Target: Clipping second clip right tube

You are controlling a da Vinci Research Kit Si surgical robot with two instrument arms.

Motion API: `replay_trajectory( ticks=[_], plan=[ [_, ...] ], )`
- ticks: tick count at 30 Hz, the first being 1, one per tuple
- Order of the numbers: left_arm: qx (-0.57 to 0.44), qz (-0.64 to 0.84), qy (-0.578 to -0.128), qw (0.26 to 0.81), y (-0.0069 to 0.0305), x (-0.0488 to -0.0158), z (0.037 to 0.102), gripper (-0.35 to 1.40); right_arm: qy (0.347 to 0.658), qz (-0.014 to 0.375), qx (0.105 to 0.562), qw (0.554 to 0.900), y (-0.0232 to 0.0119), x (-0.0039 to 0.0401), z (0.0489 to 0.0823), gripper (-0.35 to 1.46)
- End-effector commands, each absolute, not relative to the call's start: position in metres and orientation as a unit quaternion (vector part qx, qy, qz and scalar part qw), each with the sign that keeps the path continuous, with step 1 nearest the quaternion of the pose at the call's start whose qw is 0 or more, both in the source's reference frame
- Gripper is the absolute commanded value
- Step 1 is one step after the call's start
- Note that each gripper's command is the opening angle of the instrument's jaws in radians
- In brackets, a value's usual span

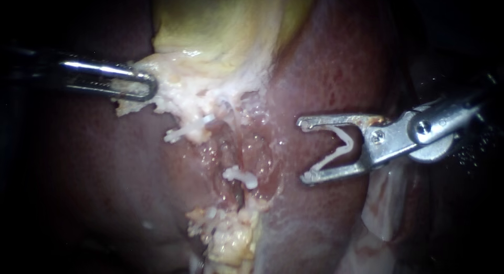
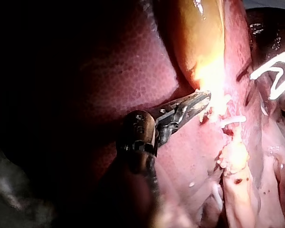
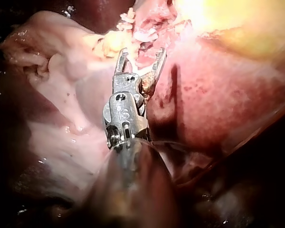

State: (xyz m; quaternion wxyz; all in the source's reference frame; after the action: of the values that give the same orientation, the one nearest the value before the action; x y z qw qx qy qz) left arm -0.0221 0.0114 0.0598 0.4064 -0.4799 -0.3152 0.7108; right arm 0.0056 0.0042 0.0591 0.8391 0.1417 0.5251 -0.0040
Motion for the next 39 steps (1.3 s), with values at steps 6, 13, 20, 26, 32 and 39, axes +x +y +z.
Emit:
replay_trajectory(
  ticks=[6,13,20,26,32,39],
  plan=[
    [-0.480,0.711,-0.314,0.407,0.0114,-0.0221,0.0597,-0.35,0.513,0.068,0.199,0.832,0.0033,0.0068,0.0600,0.50],
    [-0.480,0.711,-0.314,0.407,0.0114,-0.0221,0.0597,-0.35,0.498,0.143,0.251,0.817,0.0023,0.0090,0.0619,0.50],
    [-0.480,0.711,-0.314,0.407,0.0114,-0.0221,0.0598,-0.35,0.482,0.204,0.288,0.802,0.0015,0.0111,0.0649,0.50],
    [-0.480,0.711,-0.314,0.407,0.0114,-0.0221,0.0598,-0.35,0.473,0.236,0.308,0.791,0.0010,0.0132,0.0675,0.50],
    [-0.480,0.711,-0.314,0.407,0.0114,-0.0221,0.0597,-0.35,0.478,0.259,0.328,0.773,0.0006,0.0154,0.0694,0.49],
    [-0.480,0.711,-0.314,0.407,0.0114,-0.0222,0.0598,-0.35,0.477,0.269,0.331,0.769,-0.0001,0.0173,0.0710,0.49]
  ],
)
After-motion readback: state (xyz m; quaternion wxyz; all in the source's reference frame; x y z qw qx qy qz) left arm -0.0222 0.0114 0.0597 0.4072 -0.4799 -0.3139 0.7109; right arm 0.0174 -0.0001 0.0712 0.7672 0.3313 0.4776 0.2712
